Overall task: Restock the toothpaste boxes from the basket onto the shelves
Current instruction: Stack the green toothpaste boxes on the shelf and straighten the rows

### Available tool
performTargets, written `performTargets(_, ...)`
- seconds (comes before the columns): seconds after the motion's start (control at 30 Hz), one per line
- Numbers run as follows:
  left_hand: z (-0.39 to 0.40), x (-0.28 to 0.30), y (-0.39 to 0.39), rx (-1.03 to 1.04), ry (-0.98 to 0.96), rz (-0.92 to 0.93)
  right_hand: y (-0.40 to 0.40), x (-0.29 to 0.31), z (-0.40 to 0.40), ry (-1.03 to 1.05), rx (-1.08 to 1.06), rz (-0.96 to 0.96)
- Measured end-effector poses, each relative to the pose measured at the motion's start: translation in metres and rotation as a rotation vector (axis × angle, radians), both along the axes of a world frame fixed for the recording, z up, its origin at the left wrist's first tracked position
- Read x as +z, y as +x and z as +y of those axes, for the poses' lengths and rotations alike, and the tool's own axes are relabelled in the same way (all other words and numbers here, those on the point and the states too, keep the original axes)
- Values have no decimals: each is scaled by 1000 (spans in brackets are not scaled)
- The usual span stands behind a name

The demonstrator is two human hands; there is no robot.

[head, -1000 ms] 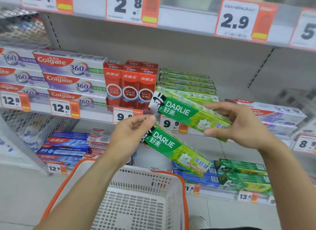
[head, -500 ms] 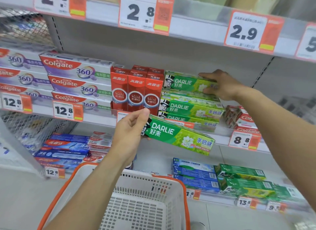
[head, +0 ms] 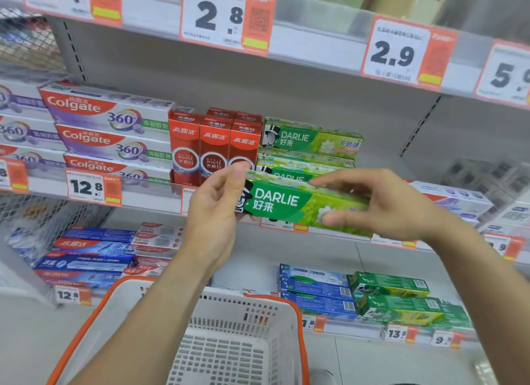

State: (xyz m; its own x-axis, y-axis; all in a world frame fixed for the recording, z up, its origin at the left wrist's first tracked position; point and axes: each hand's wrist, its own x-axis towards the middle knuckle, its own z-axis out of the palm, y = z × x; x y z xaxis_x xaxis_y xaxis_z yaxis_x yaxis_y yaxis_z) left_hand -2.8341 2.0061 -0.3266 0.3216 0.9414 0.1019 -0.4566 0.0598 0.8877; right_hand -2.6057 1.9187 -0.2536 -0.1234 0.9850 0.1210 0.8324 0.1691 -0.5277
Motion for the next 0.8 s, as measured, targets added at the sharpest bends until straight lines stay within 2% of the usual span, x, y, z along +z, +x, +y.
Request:
performTargets(0.07, 1, 1, 1, 33, 101, 83, 10, 8, -1, 117, -41, 45)
performTargets(0.2, 18, -3, -3, 333, 500, 539, 41, 17, 17, 356, -196, -152)
performTargets(0.33, 41, -12, -4, 506, 803, 879, 67, 6, 59, 321, -234, -284)
performTargets(0.53, 59, -15, -10, 444, 896, 987, 80, -9, 99, 186, -227, -458)
performTargets(0.67, 59, -18, -7, 417, 925, 1046, 84, -15, 113, 135, -140, -441)
performTargets(0.8, 60, -19, -10, 409, 950, 1066, 84, -26, 112, 169, -172, -436)
